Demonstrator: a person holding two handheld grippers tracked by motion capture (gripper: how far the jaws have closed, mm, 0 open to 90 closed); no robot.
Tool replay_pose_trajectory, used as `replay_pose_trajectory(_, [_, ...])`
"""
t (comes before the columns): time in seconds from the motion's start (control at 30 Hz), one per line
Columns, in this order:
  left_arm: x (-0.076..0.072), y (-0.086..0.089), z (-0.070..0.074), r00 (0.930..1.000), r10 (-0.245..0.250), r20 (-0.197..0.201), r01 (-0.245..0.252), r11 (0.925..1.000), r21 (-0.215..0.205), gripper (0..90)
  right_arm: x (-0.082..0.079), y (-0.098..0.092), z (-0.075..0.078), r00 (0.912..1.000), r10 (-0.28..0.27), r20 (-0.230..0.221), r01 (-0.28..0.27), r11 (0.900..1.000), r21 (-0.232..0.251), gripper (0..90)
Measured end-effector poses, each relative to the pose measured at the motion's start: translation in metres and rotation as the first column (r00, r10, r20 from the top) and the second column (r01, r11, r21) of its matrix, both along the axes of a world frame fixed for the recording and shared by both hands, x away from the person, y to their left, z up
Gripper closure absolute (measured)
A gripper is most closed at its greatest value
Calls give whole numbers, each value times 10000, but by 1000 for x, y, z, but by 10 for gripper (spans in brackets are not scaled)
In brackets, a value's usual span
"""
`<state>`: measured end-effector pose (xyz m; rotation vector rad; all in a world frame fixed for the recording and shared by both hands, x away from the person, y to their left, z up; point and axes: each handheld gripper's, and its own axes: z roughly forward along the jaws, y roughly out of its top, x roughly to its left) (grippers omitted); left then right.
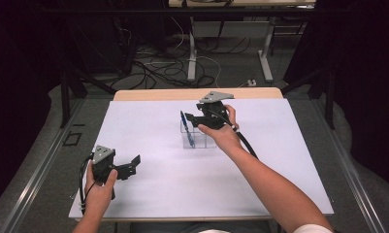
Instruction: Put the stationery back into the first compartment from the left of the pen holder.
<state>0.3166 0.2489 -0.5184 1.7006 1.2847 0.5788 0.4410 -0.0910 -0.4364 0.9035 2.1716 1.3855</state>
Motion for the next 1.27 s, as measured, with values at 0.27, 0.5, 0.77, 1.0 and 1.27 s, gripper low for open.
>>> replay_pose_trajectory(0.27, [0,0,0,10000,-33,3,33,10000,75,3,-26,-28,2,9983,-392,-431,379,9988,-298,266])
replay_pose_trajectory(0.5, [0,0,0,10000,-24,12,24,10000,88,4,-42,-47,-3,9957,-808,-446,787,9957,-480,161])
replay_pose_trajectory(0.77, [-1,1,0,10000,-38,-71,39,9999,116,4,-64,-75,-17,9851,-1545,-760,1504,9870,-575,74])
replay_pose_trajectory(1.0, [-1,5,1,9999,164,-6,-164,9999,-44,4,-80,-111,-39,9630,-2377,-1268,2300,9705,-726,14])
replay_pose_trajectory(1.27, [-1,8,2,9996,287,51,-287,9996,-12,4,-84,-138,-57,9401,-2984,-1647,2932,9544,-556,0])
